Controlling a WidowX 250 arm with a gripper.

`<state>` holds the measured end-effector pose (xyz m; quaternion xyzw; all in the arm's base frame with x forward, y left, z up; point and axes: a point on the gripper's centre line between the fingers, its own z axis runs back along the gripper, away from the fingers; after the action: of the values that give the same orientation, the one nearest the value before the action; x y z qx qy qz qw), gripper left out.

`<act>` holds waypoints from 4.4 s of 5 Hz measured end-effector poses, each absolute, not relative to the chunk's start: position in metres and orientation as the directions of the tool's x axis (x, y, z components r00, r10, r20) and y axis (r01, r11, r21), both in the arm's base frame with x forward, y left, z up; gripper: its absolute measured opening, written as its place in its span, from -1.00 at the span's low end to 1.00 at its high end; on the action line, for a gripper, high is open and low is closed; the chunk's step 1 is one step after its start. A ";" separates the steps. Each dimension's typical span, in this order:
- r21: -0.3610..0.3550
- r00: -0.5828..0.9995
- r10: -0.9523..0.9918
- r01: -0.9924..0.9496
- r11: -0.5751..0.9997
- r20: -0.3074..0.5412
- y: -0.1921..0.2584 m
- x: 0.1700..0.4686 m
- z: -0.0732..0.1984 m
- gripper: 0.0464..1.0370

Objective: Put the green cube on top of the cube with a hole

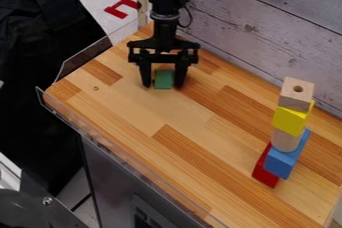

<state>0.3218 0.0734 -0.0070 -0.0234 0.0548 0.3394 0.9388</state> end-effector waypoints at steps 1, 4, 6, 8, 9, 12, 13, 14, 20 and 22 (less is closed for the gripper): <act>-0.005 0.759 0.640 -0.645 0.764 -0.121 0.073 0.314 -0.007 0.04; -0.036 0.938 0.342 -0.340 0.940 0.062 -0.002 0.307 0.123 0.04; -0.049 0.988 0.130 -0.126 0.991 0.079 -0.069 0.301 0.158 0.04; -0.036 0.996 0.033 -0.031 0.999 0.078 -0.103 0.291 0.159 0.04; -0.009 0.998 0.015 -0.014 1.000 0.063 -0.113 0.288 0.155 0.03; 0.012 0.999 0.002 -0.003 1.000 0.049 -0.131 0.277 0.155 0.04; 0.028 1.000 -0.003 0.003 1.000 0.018 -0.133 0.277 0.145 0.03; 0.028 1.000 0.003 -0.003 1.000 0.001 -0.135 0.276 0.140 0.03; -0.048 0.985 0.152 -0.148 0.988 0.082 -0.099 0.284 0.181 0.92; -0.097 0.973 0.212 -0.203 0.974 0.093 -0.043 0.287 0.195 0.92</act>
<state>0.2867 -0.0430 0.1945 -0.0433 -0.0517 0.1043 0.9923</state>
